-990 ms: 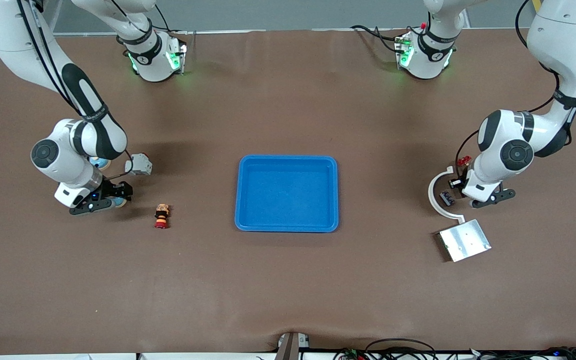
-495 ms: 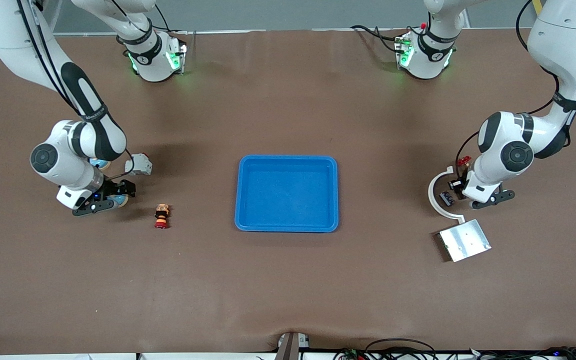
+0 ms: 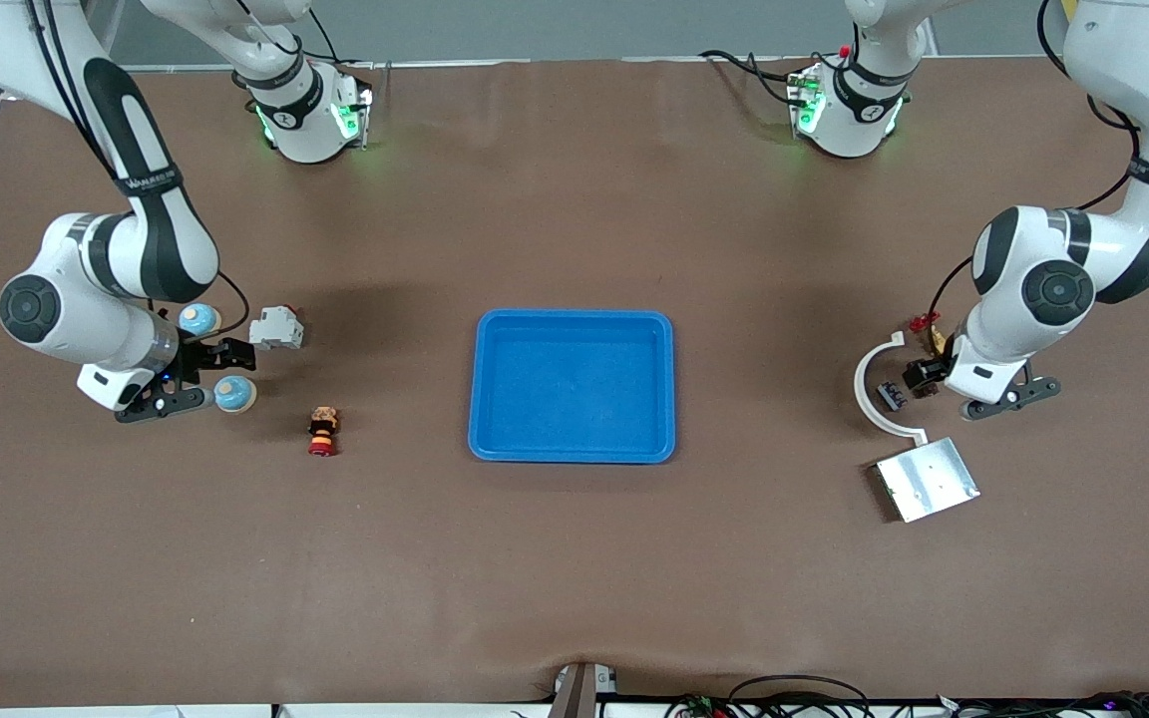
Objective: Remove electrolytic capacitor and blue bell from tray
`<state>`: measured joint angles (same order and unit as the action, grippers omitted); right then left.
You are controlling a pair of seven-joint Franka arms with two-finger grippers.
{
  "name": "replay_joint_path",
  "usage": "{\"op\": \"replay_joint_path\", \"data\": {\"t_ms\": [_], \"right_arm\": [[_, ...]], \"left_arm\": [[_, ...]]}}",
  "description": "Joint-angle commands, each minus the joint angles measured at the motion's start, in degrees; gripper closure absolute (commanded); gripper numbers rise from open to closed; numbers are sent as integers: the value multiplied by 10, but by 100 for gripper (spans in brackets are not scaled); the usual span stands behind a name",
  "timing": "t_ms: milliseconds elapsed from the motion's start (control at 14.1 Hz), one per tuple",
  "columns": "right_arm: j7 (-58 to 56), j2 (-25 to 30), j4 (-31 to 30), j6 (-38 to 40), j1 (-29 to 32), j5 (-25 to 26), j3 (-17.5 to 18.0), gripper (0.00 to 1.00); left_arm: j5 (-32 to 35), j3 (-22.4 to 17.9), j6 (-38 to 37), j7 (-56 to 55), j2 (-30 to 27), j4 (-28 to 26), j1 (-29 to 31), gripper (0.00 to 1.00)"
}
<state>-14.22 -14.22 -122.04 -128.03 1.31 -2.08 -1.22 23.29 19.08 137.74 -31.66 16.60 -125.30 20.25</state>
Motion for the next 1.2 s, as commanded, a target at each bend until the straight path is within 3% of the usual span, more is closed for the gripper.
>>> {"op": "replay_joint_path", "data": {"t_ms": [0, 283, 495, 636, 919, 1131], "right_arm": [[81, 67, -9, 51, -34, 6, 1, 0], [148, 156, -14, 79, -52, 7, 2, 0], [180, 201, -12, 102, -47, 7, 1, 0], [213, 231, -12, 117, -46, 7, -2, 0], [199, 271, -2, 148, -12, 7, -6, 0], [82, 266, 92, 262, 20, 3, -14, 0]], "left_arm": [[4, 39, -94, -8, -23, 45, 5, 0], [-31, 82, -245, 2, -58, 156, 7, 0], [-103, 85, -351, 40, -60, 280, 2, 0], [-117, 85, -391, 92, -57, 343, 2, 0], [-118, 84, -430, 181, -60, 406, 3, 0], [-119, 88, -451, 222, -68, 424, 7, 0]]}}
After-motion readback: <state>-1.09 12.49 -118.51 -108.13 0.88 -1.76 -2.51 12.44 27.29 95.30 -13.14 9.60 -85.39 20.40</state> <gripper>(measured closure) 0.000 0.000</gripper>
